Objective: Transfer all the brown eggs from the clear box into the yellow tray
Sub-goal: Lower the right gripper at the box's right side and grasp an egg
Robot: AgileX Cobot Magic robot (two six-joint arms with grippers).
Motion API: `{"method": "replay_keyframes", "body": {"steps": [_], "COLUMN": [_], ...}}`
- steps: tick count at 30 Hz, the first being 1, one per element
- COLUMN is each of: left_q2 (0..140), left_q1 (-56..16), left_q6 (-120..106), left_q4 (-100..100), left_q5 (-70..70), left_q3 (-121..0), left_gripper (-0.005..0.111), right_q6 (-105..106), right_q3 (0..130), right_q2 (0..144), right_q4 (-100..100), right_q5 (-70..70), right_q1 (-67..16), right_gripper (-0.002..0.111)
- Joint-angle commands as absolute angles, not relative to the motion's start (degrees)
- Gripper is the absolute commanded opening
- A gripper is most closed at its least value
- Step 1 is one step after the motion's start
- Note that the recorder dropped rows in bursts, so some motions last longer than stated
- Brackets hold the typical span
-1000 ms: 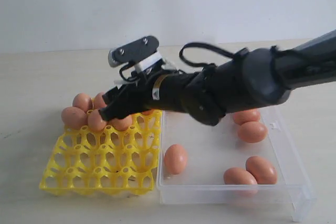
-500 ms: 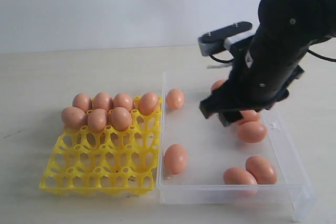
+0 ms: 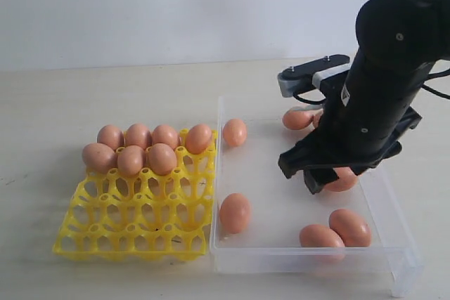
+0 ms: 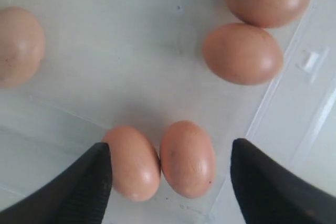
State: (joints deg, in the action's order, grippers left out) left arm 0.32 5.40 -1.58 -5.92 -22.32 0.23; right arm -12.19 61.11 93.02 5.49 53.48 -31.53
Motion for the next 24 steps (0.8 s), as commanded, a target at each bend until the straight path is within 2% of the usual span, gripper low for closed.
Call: {"method": "replay_keyframes", "body": {"steps": [1, 14, 24], "left_q2": [0.00, 0.00, 0.00], "left_q1": [5.13, 5.13, 5.13], "left_q6": [-1.24, -1.24, -1.24], "left_q4": [-5.78, -5.78, -5.78], "left_q5": [-21.79, -21.79, -21.79], "left_q3": [0.00, 0.00, 0.00], "left_gripper": [0.000, 0.000, 0.000], "right_q6": [-11.58, -4.74, 2.71], "right_q3": [63.93, 65.43, 64.82], "right_q2": [92.48, 94.83, 99.87], "right_q4": [2.52, -5.37, -9.79], "right_q5": [52.56, 62.51, 62.55], "right_q1": [-31.15, -31.28, -30.66], "right_gripper": [0.062, 0.062, 0.062]}}
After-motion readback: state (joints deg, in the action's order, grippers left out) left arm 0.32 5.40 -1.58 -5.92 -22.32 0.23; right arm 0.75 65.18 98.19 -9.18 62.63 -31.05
